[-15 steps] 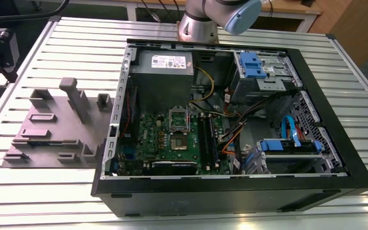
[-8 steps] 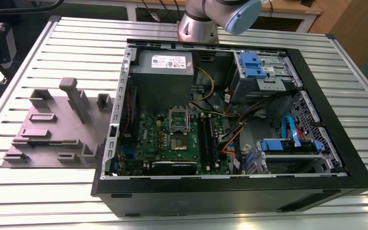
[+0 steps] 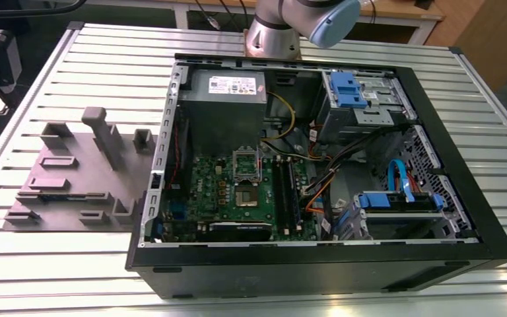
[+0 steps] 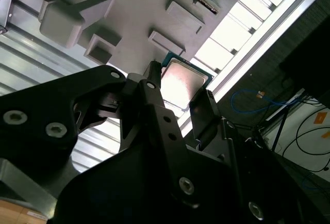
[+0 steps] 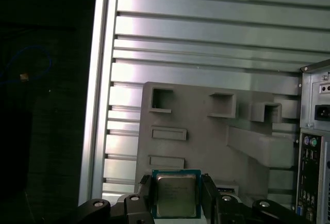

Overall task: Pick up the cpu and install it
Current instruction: 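Pick up the cpu and move it towards the insertion slot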

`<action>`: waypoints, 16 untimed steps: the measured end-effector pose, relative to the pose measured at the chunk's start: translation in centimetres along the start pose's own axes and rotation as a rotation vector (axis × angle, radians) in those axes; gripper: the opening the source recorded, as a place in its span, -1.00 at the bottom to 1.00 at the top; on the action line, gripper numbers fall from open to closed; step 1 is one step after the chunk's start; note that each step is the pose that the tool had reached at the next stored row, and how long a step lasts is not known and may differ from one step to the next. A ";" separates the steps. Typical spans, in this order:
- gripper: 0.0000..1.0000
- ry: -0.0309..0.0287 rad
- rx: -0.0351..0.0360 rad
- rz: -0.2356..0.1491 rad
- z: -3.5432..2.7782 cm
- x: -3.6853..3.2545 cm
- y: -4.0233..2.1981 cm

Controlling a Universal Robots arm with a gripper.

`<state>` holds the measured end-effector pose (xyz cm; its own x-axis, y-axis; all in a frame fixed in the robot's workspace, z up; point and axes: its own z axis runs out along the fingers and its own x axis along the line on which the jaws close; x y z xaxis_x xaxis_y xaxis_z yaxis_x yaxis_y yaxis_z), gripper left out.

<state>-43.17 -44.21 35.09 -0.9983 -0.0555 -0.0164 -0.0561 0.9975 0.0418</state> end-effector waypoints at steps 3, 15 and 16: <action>-0.06 -0.0001 0.0000 0.000 -0.06 0.00 0.00; -0.06 -0.0001 -0.0001 0.000 -0.26 0.00 0.01; -0.06 0.0000 -0.0001 0.000 -0.27 0.00 0.01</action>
<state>-43.17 -44.21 35.36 -0.9983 -0.0555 -0.0164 -0.0561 0.9975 0.0419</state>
